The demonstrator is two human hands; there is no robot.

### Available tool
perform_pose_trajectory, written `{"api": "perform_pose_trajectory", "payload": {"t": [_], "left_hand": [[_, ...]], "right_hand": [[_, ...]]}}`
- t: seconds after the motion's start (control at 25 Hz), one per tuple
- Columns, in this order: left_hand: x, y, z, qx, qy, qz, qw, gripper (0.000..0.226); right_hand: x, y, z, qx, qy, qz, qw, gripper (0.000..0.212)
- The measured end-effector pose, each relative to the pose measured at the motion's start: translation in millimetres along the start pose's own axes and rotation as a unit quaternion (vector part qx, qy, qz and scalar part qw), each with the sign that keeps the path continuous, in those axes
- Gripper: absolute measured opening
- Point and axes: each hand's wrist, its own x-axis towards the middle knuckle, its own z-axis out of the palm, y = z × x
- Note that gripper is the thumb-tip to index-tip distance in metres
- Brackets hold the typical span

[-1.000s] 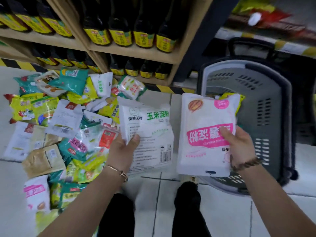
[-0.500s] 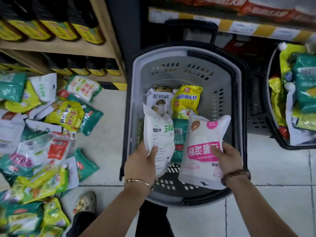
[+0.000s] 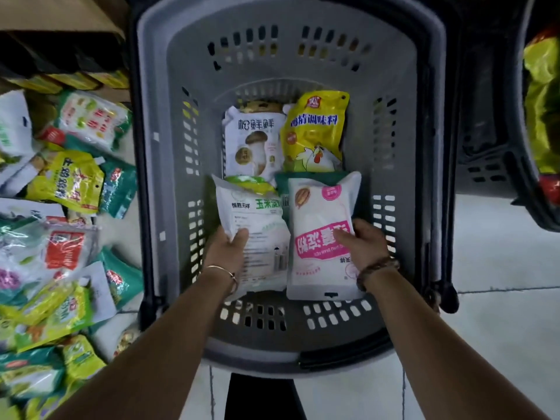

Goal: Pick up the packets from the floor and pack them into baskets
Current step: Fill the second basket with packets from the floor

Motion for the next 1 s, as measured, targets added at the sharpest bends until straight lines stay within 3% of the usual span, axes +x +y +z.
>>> {"api": "perform_pose_trajectory", "payload": {"t": [0.12, 0.28, 0.36, 0.4, 0.48, 0.52, 0.6, 0.64, 0.76, 0.92, 1.0], "left_hand": [[11, -17, 14, 0.007, 0.007, -0.008, 1.000, 0.033], [25, -26, 18, 0.023, 0.037, -0.045, 0.998, 0.033], [23, -18, 17, 0.054, 0.039, -0.039, 0.997, 0.045], [16, -13, 18, 0.143, 0.035, -0.003, 0.989, 0.048], [-9, -3, 19, 0.377, 0.025, 0.172, 0.910, 0.056], [-10, -5, 22, 0.397, 0.021, 0.256, 0.881, 0.073], [0, -4, 27, 0.453, -0.023, 0.278, 0.847, 0.106], [10, -8, 30, 0.521, -0.058, 0.264, 0.809, 0.114], [34, -18, 37, 0.612, -0.103, 0.214, 0.754, 0.127], [44, -33, 44, 0.610, -0.084, 0.224, 0.756, 0.129], [48, -43, 48, 0.610, -0.068, 0.227, 0.756, 0.128]], "right_hand": [[19, 11, 7, -0.037, 0.006, 0.012, 0.999, 0.016], [37, 15, 13, -0.218, 0.106, -0.007, 0.970, 0.036], [28, 13, 15, -0.265, 0.136, -0.082, 0.951, 0.058], [22, 12, 16, -0.298, 0.139, -0.145, 0.933, 0.068], [12, 8, 21, -0.422, 0.092, -0.251, 0.866, 0.086], [13, 4, 23, -0.498, 0.038, -0.267, 0.824, 0.097], [23, 4, 28, -0.613, -0.067, -0.231, 0.752, 0.116], [30, 8, 28, -0.642, -0.105, -0.199, 0.733, 0.123], [43, 27, 27, -0.655, -0.134, -0.166, 0.725, 0.133], [51, 55, 34, -0.675, -0.091, -0.170, 0.713, 0.133], [57, 69, 38, -0.678, -0.021, -0.213, 0.703, 0.140]]}}
